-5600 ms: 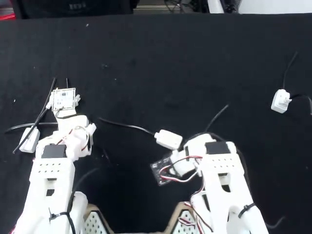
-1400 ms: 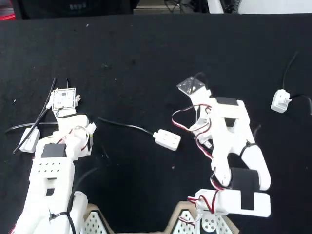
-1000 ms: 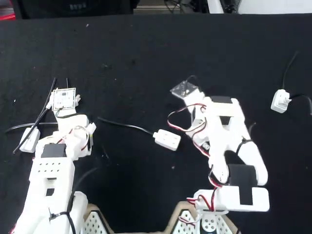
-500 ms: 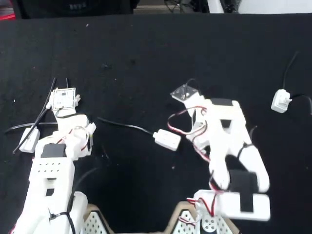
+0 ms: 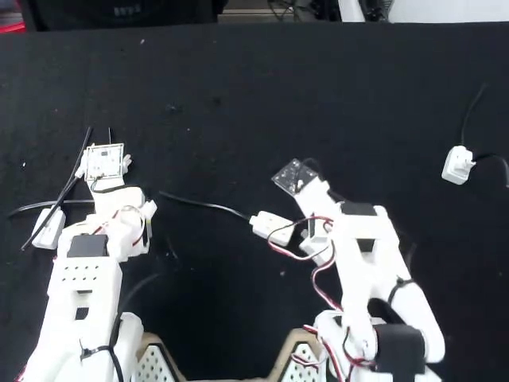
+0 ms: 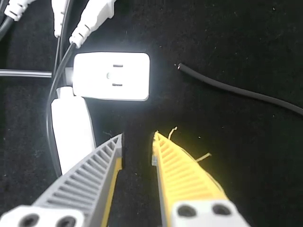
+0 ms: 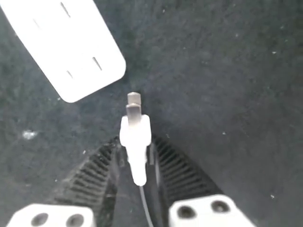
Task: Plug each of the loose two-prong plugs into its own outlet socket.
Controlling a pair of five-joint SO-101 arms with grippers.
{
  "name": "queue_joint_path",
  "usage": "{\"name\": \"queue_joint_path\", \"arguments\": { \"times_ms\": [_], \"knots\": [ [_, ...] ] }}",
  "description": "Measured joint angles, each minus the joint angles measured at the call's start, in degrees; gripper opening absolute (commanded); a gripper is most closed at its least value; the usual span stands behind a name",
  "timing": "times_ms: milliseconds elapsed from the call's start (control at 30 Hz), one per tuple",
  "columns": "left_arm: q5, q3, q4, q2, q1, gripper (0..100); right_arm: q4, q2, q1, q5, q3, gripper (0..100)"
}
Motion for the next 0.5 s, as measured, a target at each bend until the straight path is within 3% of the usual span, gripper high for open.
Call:
{"name": "queue_joint_path", "arguments": {
  "times_ms": [33, 167, 400, 500],
  "knots": [
    [0.0, 0.0, 0.0, 0.0, 0.0, 11, -0.1, 0.4, -0.1, 0.0, -0.1, 1.1],
    [0.0, 0.0, 0.0, 0.0, 0.0, 11, 0.4, 0.1, 0.2, 0.0, -0.7, 1.1],
    [0.0, 0.0, 0.0, 0.0, 0.0, 11, 17.8, -16.1, 1.1, 2.9, -5.1, 1.0],
    [0.0, 0.0, 0.0, 0.0, 0.0, 11, 18.7, -24.3, -4.5, -0.3, -5.3, 1.0]
  ]
}}
